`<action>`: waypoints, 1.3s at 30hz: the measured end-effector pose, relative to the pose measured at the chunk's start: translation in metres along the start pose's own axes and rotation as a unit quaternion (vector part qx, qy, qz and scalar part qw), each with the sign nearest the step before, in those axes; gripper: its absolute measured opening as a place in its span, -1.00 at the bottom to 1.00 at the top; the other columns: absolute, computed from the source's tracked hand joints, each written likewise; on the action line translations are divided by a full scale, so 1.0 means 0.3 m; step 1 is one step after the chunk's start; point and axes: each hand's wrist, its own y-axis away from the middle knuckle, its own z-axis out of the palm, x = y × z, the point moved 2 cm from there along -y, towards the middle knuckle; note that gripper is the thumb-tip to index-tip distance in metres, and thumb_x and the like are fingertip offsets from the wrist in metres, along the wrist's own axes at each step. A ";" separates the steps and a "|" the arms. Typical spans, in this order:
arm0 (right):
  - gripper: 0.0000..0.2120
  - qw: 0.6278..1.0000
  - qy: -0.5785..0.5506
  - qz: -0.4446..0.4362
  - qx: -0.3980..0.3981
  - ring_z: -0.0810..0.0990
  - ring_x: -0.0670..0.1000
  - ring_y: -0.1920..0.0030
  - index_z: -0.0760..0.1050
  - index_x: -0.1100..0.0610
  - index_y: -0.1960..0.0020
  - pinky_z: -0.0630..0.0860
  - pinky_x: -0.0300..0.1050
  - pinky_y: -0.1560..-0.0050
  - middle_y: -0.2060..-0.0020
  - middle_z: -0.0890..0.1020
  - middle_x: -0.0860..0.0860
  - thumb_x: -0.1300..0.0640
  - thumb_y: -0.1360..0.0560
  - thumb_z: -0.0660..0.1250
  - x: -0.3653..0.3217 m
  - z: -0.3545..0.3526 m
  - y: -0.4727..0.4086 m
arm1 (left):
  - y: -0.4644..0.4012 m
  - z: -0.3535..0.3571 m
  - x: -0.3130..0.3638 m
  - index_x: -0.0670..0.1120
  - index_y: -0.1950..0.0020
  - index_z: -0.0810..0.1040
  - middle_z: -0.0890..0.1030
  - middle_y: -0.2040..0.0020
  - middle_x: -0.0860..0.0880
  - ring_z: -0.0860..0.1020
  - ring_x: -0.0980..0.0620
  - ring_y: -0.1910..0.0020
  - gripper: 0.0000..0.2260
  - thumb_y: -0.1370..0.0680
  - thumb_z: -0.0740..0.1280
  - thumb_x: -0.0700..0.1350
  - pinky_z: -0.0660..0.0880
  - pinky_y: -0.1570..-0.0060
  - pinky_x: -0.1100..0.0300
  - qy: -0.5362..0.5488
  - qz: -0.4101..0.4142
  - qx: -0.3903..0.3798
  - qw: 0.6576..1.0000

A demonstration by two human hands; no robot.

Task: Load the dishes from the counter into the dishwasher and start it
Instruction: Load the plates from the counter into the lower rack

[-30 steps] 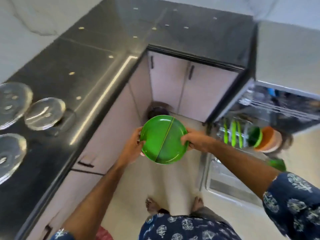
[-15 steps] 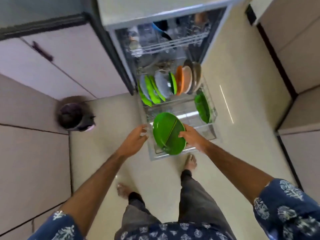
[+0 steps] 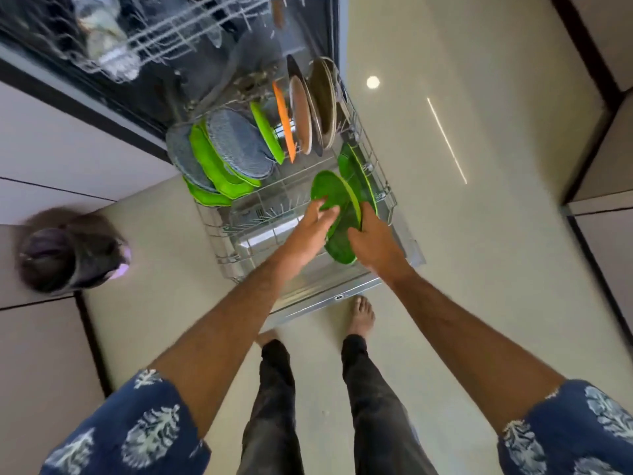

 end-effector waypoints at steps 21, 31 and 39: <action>-0.72 0.982 0.187 -0.019 0.031 0.55 0.18 0.06 0.34 0.27 -0.29 0.53 0.08 0.05 -0.01 0.57 0.17 0.21 -0.60 0.18 0.095 0.066 -0.544 | -0.552 0.079 -0.191 0.01 -0.59 0.22 0.29 -0.57 -0.05 0.30 -0.10 -0.52 -0.43 -0.68 -0.10 0.26 0.11 -0.55 -0.16 0.181 -0.035 -0.050 0.982; -0.62 0.967 0.241 0.015 -0.080 0.62 0.25 -0.03 0.29 0.28 -0.33 0.56 0.09 0.07 -0.13 0.58 0.25 0.16 -0.59 0.29 0.127 0.135 -0.628 | -0.622 0.011 -0.207 0.04 -0.40 0.44 0.52 -0.41 -0.08 0.46 -0.10 -0.40 -0.43 -0.64 -0.10 0.32 0.21 -0.50 -0.19 0.137 -0.074 -0.036 0.987; -0.39 0.973 0.202 0.029 -0.105 0.62 0.23 -0.12 0.18 0.30 -0.44 0.52 -0.07 0.04 -0.18 0.58 0.26 0.15 -0.55 0.41 0.220 0.173 -0.577 | -0.583 -0.028 -0.229 -0.05 -0.23 0.52 0.61 -0.01 0.07 0.61 0.20 0.06 -0.63 -0.72 0.00 0.10 0.52 0.25 0.40 0.077 -0.056 0.003 0.995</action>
